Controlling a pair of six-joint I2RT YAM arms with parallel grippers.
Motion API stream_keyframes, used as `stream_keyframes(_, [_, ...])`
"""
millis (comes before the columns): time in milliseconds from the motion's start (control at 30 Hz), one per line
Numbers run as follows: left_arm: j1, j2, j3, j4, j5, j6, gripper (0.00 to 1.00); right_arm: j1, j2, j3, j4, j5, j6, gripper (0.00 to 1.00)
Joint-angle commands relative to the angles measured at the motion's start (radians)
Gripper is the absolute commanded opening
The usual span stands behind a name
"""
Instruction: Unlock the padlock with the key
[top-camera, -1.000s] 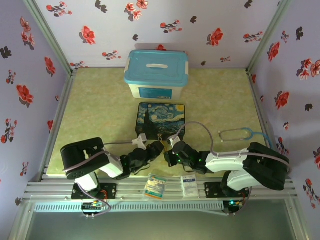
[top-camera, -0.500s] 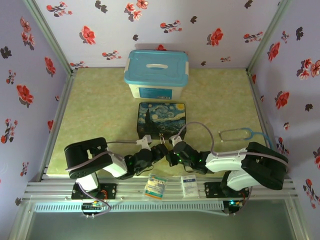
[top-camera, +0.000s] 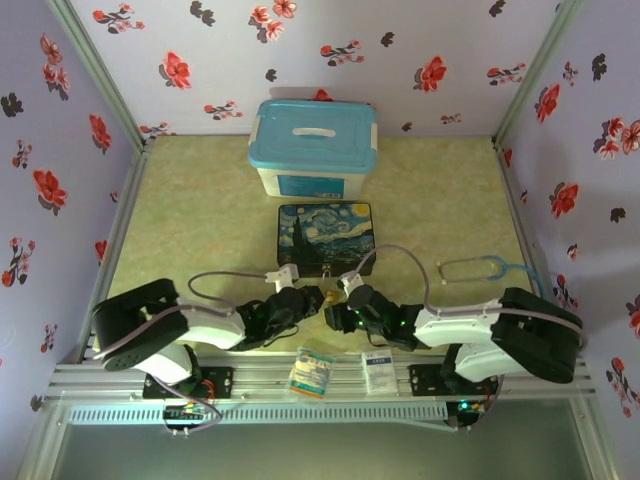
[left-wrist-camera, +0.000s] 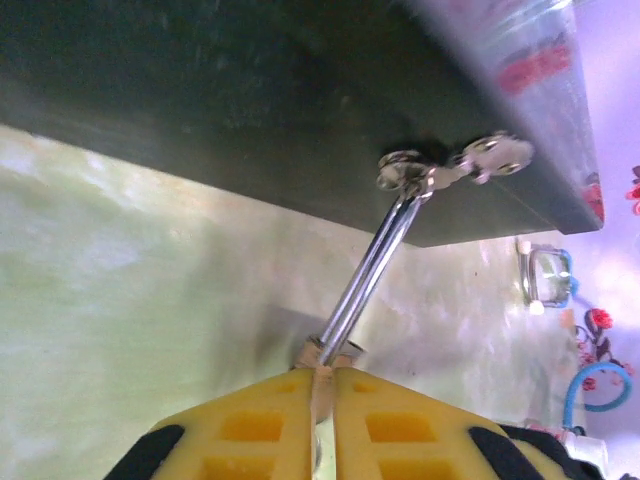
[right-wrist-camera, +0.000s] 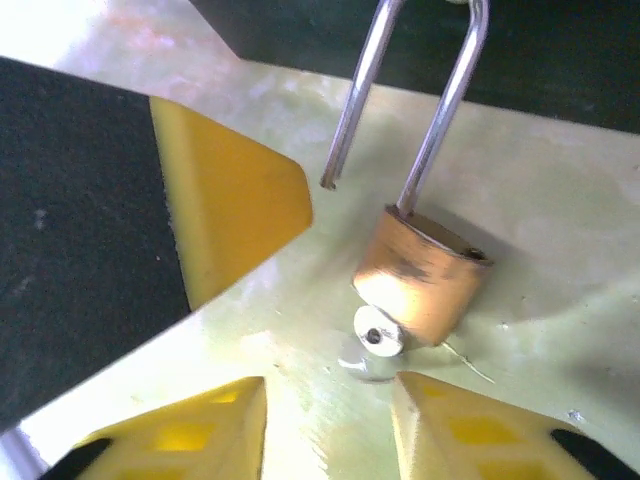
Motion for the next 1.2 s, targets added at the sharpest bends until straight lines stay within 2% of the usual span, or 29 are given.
stream_keyframes(0, [0.008,-0.094,0.044,-0.263,-0.082,0.107,0.1,-0.007,-0.098,-0.041,-0.064,0.04,0.029,0.43])
stream_keyframes(67, [0.019,-0.129,0.04,-0.297,-0.09,0.124,0.11,-0.011,-0.179,-0.058,-0.098,0.064,0.04,0.46])
stream_keyframes(133, [0.021,-0.151,0.034,-0.294,-0.09,0.14,0.17,-0.023,-0.274,-0.066,-0.146,0.086,0.043,0.5])
stream_keyframes(267, [0.008,-0.151,0.036,-0.217,-0.05,0.172,0.21,-0.081,-0.407,-0.059,-0.252,0.086,0.042,0.54])
stream_keyframes(367, [-0.029,-0.133,0.09,-0.264,-0.066,0.207,0.29,-0.172,-0.424,-0.022,-0.361,0.077,0.048,0.54])
stream_keyframes(467, [-0.073,-0.083,0.14,-0.29,-0.094,0.233,0.32,-0.248,-0.41,-0.01,-0.396,0.057,0.058,0.53])
stream_keyframes(633, [-0.087,0.016,0.2,-0.349,-0.114,0.249,0.44,-0.265,-0.404,-0.019,-0.37,0.045,0.067,0.53])
stream_keyframes(800, [-0.085,0.108,0.284,-0.428,-0.139,0.289,0.42,-0.265,-0.414,-0.047,-0.341,0.033,0.086,0.53])
stream_keyframes(867, [-0.083,0.141,0.304,-0.44,-0.145,0.298,0.35,-0.265,-0.426,-0.059,-0.341,0.033,0.089,0.53])
stream_keyframes(1000, [-0.08,0.173,0.338,-0.515,-0.152,0.287,0.29,-0.265,-0.448,-0.078,-0.343,0.034,0.1,0.53])
stream_keyframes(1067, [-0.079,0.158,0.325,-0.521,-0.16,0.278,0.29,-0.265,-0.448,-0.087,-0.328,0.025,0.111,0.52])
stream_keyframes(1167, [-0.088,0.094,0.293,-0.513,-0.163,0.279,0.42,-0.265,-0.421,-0.099,-0.288,0.014,0.14,0.53])
